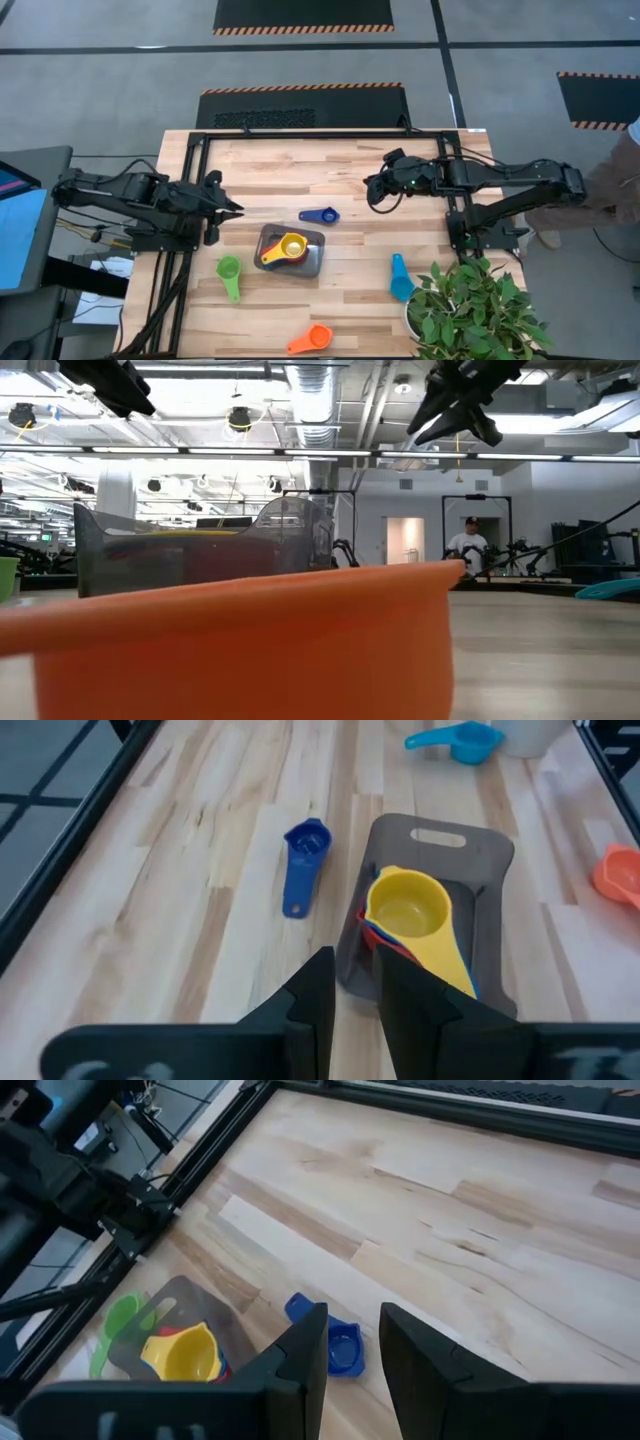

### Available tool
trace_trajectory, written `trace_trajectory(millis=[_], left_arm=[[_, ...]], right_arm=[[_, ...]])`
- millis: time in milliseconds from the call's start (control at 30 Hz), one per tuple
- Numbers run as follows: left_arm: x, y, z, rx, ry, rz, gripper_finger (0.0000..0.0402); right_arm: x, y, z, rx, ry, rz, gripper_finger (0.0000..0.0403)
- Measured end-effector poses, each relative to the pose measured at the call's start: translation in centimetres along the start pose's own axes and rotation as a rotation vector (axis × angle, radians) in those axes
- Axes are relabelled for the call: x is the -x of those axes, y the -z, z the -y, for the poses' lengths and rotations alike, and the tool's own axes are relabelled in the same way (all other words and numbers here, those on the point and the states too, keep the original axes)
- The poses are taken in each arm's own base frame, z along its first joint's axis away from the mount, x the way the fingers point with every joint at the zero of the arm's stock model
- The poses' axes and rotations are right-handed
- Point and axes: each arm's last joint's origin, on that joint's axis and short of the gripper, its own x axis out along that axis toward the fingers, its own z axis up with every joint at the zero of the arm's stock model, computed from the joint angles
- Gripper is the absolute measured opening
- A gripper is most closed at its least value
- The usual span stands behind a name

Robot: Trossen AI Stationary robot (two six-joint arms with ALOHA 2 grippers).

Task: Nest measuring cups in basket
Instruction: Move the bin to the center of the table

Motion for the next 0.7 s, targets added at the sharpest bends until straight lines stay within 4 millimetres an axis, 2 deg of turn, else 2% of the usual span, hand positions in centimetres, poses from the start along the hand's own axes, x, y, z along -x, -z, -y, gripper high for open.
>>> trace_trajectory(millis=[700], left_arm=[[-0.05, -0.4, 0.08, 0.099, 0.01, 0.037, 0.0061]], right_arm=[[0.02, 0.04, -0.04, 0.01, -0.002, -0.001, 0.0118]])
